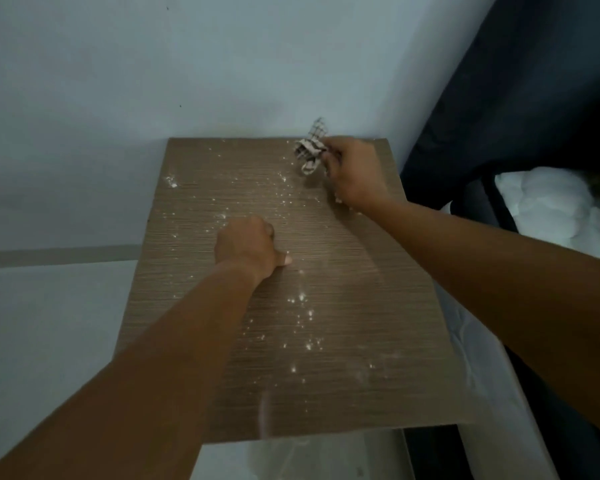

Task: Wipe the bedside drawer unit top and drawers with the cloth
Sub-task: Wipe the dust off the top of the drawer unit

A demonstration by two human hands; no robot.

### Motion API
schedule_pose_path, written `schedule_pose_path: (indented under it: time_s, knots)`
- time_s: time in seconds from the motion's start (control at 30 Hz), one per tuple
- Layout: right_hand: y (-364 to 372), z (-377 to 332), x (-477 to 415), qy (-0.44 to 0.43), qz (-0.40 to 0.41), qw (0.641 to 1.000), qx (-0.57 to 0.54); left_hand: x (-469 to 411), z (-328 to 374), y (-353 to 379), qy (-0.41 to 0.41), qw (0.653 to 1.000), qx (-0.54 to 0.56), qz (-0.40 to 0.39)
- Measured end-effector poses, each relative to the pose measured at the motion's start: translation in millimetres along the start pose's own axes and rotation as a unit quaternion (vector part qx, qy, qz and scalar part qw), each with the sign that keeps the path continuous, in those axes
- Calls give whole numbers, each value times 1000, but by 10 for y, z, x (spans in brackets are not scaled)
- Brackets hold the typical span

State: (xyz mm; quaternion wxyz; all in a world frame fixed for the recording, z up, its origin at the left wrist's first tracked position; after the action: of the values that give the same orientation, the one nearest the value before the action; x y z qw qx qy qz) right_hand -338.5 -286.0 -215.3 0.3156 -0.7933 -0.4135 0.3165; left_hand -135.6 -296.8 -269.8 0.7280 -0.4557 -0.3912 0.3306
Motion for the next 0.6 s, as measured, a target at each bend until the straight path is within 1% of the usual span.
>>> schedule_pose_path:
  time_s: [0.07, 0.1, 0.13, 0.17, 0.2, 0.23, 0.33, 0.4, 0.5, 0.6]
  knots:
    - [168, 111, -295, 8, -19, 999, 27, -31, -15, -5, 9, 1000, -5, 8]
    - [314, 202, -390, 19, -56, 996, 60, -29, -28, -5, 13, 1000, -8, 13]
    - [494, 306, -437, 35, -111, 988, 104, -25, -33, -7, 18, 1000, -12, 19]
    - [667, 399, -445, 48, -168, 973, 153, -24, -35, -7, 22, 999, -14, 23]
    - [808, 460, -436, 54, -209, 958, 190, -20, -37, -8, 25, 999, -15, 25]
    - [908, 469, -433, 49, -223, 951, 210, -20, -37, -7, 27, 999, -14, 27]
    - [1027, 291, -406, -12, -201, 953, 228, -32, -31, -7, 29, 999, -12, 27]
    - [1062, 205, -263, -50, -209, 950, 229, -35, -32, -3, 29, 999, -22, 20]
    - [1002, 125, 156, -92, -231, 946, 208, -10, -33, -1, 34, 999, -42, 2]
    - [856, 67, 661, -120, -243, 943, 192, 18, -63, -27, 39, 999, -30, -6]
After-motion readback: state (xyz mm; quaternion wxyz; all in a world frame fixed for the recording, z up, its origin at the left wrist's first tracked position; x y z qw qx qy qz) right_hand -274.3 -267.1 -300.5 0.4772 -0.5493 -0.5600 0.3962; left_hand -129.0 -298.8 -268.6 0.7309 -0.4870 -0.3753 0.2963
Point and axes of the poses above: each hand's wrist, its own x-axis away from the middle knuckle, its own y-axis out of the palm, z = x × y, the point moved 10 cm from there along -x, towards the middle knuckle, and after that the axes turned 2 degrees about -y, right-handed, at the moved point
